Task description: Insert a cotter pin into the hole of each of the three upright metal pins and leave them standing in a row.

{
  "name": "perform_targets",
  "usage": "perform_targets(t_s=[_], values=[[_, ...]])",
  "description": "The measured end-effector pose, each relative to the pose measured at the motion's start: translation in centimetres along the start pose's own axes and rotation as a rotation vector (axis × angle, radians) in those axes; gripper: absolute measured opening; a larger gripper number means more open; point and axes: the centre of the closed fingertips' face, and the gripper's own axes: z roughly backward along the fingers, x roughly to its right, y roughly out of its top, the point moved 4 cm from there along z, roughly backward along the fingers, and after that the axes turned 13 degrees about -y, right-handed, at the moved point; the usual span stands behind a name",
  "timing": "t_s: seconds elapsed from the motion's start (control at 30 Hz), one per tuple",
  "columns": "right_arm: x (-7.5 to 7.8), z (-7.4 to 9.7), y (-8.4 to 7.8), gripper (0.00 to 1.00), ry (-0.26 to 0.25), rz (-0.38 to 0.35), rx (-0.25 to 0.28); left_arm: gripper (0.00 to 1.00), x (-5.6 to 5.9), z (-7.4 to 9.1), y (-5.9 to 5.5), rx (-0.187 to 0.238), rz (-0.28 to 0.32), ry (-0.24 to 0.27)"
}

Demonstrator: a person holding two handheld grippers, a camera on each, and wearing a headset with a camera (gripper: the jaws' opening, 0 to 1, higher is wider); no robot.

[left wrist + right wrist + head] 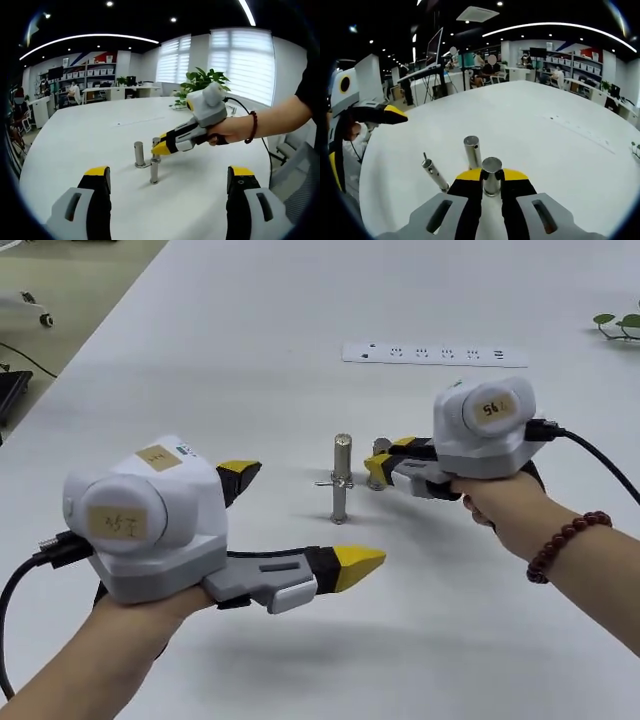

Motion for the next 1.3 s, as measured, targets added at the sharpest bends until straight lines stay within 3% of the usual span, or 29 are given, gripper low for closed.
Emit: perform_targets(t_s=[0.4, 0.8, 1.3], values=[[0.0, 2.0, -0.5, 0.08, -0.033, -0.007, 0.006, 0.98, 0.2, 0.5, 0.1, -0.003, -0.015, 0.015], [-0.6, 4.2, -1.1, 0.08, -0.056, 0.014, 0.013, 0.99, 1.4, 0.9, -0.2, -0.018, -0.024, 0.011], [-1.9, 5.0, -2.3, 0.08, -0.089, 0.013, 0.006, 0.99, 2.0, 1.1, -0.3, -0.034, -0.037, 0.009]])
